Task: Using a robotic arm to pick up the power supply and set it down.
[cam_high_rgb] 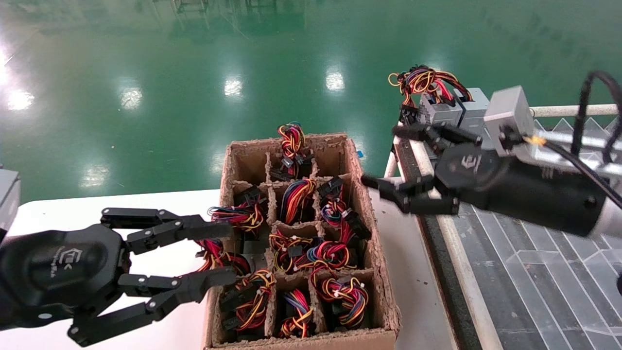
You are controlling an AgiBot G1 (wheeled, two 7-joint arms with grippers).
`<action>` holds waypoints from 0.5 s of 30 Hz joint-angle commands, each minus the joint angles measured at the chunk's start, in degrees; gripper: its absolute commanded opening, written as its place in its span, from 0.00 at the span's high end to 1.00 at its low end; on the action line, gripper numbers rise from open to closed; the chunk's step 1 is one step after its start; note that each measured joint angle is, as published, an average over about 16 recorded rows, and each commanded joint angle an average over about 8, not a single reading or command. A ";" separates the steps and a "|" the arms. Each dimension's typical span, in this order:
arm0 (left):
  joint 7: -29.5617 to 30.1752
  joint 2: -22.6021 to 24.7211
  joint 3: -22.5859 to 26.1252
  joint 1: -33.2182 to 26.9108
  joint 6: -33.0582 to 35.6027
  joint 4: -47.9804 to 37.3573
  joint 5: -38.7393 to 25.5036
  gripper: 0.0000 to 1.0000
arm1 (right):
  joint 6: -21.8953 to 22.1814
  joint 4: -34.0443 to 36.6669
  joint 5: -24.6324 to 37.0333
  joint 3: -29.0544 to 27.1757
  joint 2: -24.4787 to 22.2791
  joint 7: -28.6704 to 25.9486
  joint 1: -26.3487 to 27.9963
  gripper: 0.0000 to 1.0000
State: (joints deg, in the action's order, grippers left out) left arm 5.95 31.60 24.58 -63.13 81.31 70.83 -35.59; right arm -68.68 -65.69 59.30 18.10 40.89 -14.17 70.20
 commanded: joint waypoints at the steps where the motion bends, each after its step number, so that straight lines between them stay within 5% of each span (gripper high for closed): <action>1: 0.00 0.00 0.00 0.00 0.00 0.00 0.00 0.00 | -1.89 -0.88 -1.94 -0.23 -0.65 0.38 -0.96 0.00; 15: 0.00 0.00 0.00 0.00 0.00 0.00 0.00 0.00 | -14.65 -6.79 -15.02 -1.79 -5.06 2.95 -7.43 0.00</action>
State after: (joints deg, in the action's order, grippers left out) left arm 5.95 31.60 24.58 -63.12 81.31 70.83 -35.59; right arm -83.02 -72.35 44.58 16.34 35.95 -11.30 62.92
